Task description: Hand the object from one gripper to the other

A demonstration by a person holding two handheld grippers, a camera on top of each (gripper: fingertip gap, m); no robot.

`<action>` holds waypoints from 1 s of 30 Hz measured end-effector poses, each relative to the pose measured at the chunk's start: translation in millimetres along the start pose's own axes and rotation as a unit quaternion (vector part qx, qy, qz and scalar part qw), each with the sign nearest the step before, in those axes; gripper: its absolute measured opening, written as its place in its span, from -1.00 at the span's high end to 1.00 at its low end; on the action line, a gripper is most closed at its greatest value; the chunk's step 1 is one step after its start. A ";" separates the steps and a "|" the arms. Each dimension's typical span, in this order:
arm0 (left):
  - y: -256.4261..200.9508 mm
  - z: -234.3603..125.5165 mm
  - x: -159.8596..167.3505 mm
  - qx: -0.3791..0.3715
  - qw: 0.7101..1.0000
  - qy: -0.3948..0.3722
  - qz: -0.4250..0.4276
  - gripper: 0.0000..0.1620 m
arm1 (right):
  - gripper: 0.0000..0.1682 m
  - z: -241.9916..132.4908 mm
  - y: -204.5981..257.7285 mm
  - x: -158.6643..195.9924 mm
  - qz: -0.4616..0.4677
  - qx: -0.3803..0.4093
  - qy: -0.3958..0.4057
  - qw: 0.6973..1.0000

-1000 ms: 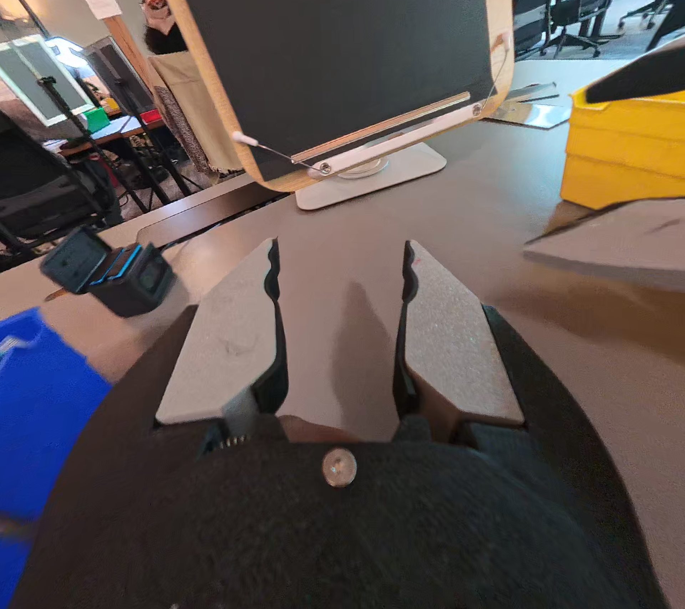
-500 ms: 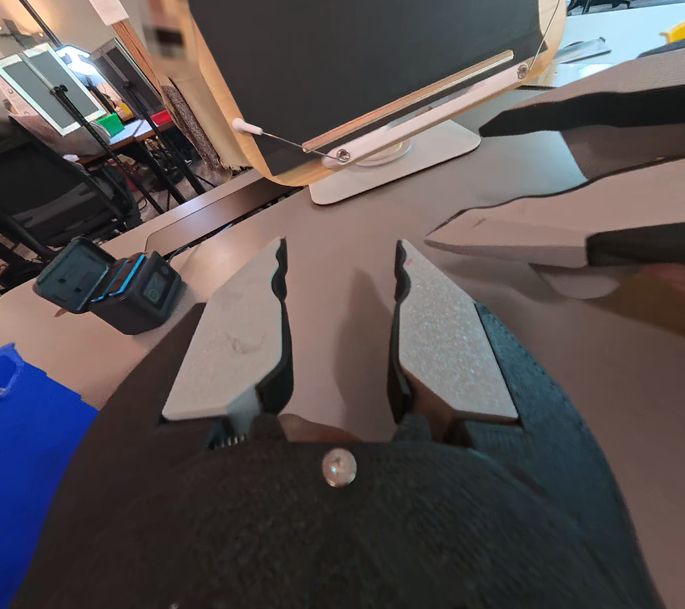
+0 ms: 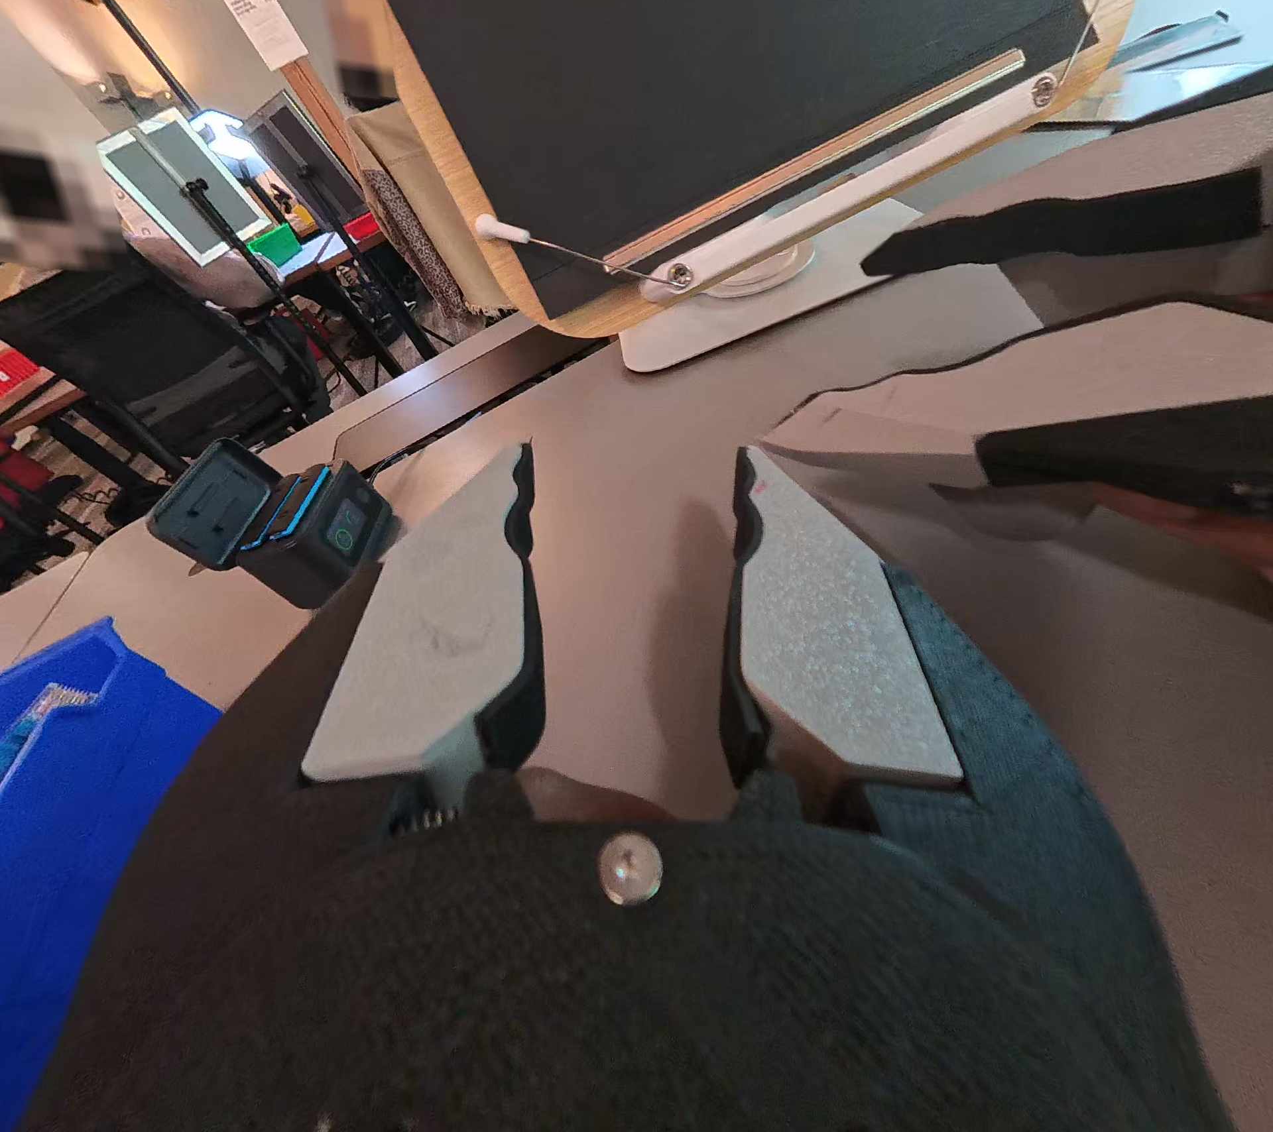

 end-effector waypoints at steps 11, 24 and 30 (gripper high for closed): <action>3.9 -2.5 -1.6 -0.010 1.000 -0.003 0.005 0.31 | 0.14 -3.3 -1.4 -1.2 0.053 -0.033 -0.011 0.998; 6.1 -74.1 -28.8 0.060 0.998 -0.003 -0.018 0.24 | 0.11 -1.6 12.1 -4.4 0.007 -0.039 -0.001 0.999; 84.7 -146.0 -74.5 0.063 0.997 0.032 -0.016 0.18 | 0.11 -0.7 14.8 -4.9 0.016 -0.051 -0.003 0.999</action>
Point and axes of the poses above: each gripper's, where its closed fingertips meet, z out along the fingers, x out of its underside, y = z × x across the jaws, the point moved 7 cm from there along -z, back along the fingers, and after that the axes turned 6 degrees about -x, right-handed, at the moved point
